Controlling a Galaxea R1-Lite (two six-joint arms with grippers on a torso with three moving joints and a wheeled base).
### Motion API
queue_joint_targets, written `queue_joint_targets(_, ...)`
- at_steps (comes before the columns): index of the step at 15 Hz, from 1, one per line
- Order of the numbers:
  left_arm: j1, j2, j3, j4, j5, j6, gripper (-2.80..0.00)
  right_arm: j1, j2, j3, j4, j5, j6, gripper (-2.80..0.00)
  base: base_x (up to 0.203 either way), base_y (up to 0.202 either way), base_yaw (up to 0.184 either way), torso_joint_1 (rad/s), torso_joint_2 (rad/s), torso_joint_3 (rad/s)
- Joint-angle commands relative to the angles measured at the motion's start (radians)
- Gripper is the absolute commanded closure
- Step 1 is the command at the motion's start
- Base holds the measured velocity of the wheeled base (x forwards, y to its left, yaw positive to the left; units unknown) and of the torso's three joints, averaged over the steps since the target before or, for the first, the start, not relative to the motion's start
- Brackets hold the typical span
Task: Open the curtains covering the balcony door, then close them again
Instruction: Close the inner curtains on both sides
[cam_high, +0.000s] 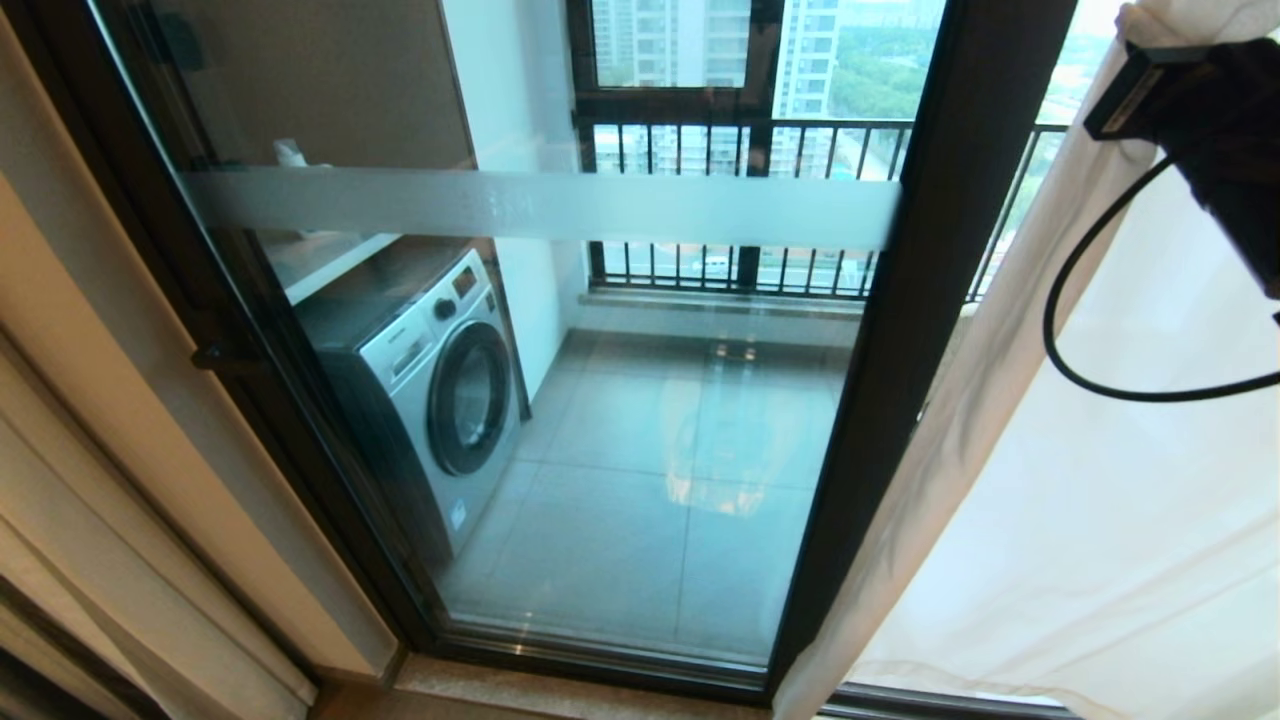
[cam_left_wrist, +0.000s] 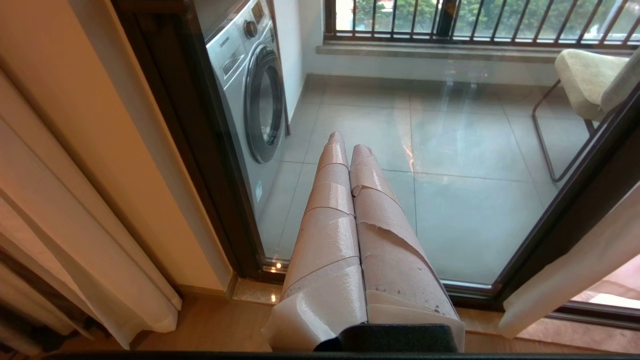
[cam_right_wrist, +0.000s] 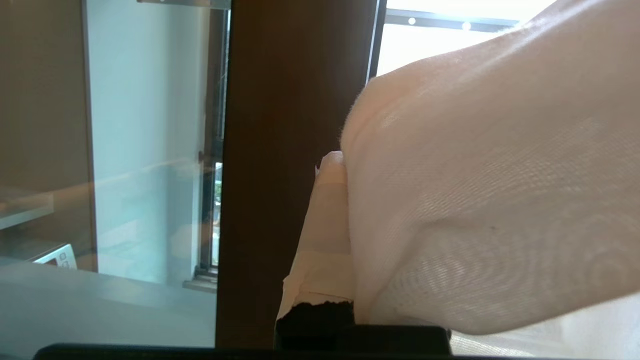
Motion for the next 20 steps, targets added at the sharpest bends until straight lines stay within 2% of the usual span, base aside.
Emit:
queue_joint_targets(1,0.001,0.0,0.0,0.001,0.0,0.0,0.0,0.02,0.012,-0.033,0.0,-0.001,-0.003,0.0,0.0,0.0,0.0,0.0,0.0,0.0)
queue_joint_targets(12,0.0,0.0,0.0,0.0,0.0,0.0,0.0,0.177,-0.009,-0.045,0.004,-0.002,-0.054,0.0,0.0,0.0,0.0,0.0,0.0,0.0)
queue_joint_targets(16,0.001,0.0,0.0,0.001,0.0,0.0,0.0,0.208,0.01,-0.101,0.01,0.004,-0.064,0.0,0.0,0.0,0.0,0.0,0.0,0.0)
queue_joint_targets(20,0.001,0.0,0.0,0.0,0.0,0.0,0.0,0.311,0.043,-0.149,0.028,0.002,-0.078,0.0,0.0,0.0,0.0,0.0,0.0,0.0)
